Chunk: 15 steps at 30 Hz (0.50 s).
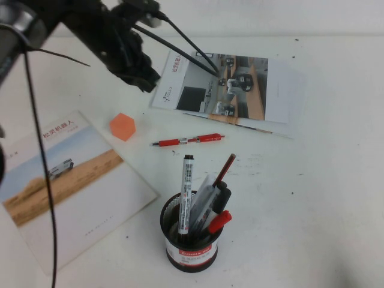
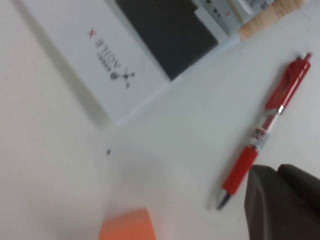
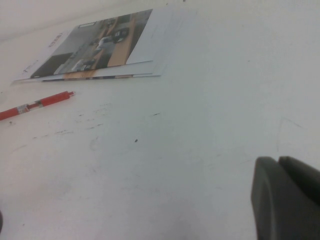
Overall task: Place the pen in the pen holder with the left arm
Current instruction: Pick up the pen on the table
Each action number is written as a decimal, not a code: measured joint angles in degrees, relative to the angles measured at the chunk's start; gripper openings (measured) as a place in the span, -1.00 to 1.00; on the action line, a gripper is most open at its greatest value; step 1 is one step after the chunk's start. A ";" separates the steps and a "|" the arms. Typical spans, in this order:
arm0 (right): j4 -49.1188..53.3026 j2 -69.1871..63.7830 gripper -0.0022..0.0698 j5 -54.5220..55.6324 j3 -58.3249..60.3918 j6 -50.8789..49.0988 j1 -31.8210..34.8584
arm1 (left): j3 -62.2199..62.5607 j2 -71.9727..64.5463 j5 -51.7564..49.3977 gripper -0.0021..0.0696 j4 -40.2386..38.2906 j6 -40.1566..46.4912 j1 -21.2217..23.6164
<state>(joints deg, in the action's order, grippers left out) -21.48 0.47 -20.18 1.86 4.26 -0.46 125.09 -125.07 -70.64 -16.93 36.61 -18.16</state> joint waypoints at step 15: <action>0.00 0.00 -1.00 0.00 0.00 0.00 0.00 | 5.37 -13.29 0.00 -0.94 0.00 7.31 -4.46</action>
<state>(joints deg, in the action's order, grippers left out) -21.48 0.47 -20.18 1.86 4.26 -0.46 130.46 -138.36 -70.64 -16.93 43.92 -22.62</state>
